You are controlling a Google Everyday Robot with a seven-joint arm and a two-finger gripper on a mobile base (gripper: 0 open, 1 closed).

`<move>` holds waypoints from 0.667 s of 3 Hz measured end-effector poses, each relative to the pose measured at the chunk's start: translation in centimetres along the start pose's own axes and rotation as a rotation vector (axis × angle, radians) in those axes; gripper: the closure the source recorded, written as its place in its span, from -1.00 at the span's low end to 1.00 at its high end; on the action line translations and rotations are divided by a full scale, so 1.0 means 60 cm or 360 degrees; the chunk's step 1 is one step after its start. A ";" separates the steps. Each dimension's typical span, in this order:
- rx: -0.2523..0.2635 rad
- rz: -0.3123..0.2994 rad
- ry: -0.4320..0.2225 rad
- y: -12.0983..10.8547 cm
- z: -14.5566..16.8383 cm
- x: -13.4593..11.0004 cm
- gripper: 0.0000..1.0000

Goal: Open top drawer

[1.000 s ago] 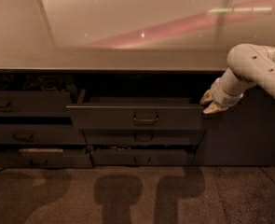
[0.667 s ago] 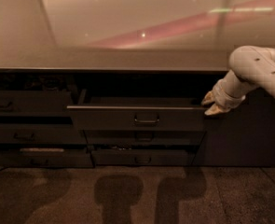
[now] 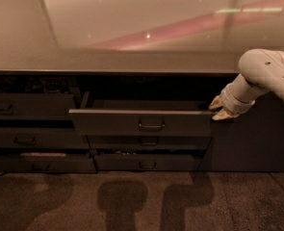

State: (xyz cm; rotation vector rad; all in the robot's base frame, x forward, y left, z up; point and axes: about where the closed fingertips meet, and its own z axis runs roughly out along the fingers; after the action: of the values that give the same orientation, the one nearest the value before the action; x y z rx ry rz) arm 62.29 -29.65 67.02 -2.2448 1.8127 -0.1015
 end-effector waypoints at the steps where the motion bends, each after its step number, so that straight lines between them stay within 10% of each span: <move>1: 0.0000 0.0000 0.0000 -0.001 -0.004 0.000 1.00; 2: 0.0001 -0.0005 -0.0001 0.008 -0.003 0.000 1.00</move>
Offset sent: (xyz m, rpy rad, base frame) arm -0.2553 -0.0761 -0.2223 -0.0075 -0.0447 0.1587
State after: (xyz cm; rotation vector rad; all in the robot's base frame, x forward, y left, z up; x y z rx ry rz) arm 61.77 -29.80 67.10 -2.2476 1.8085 -0.1020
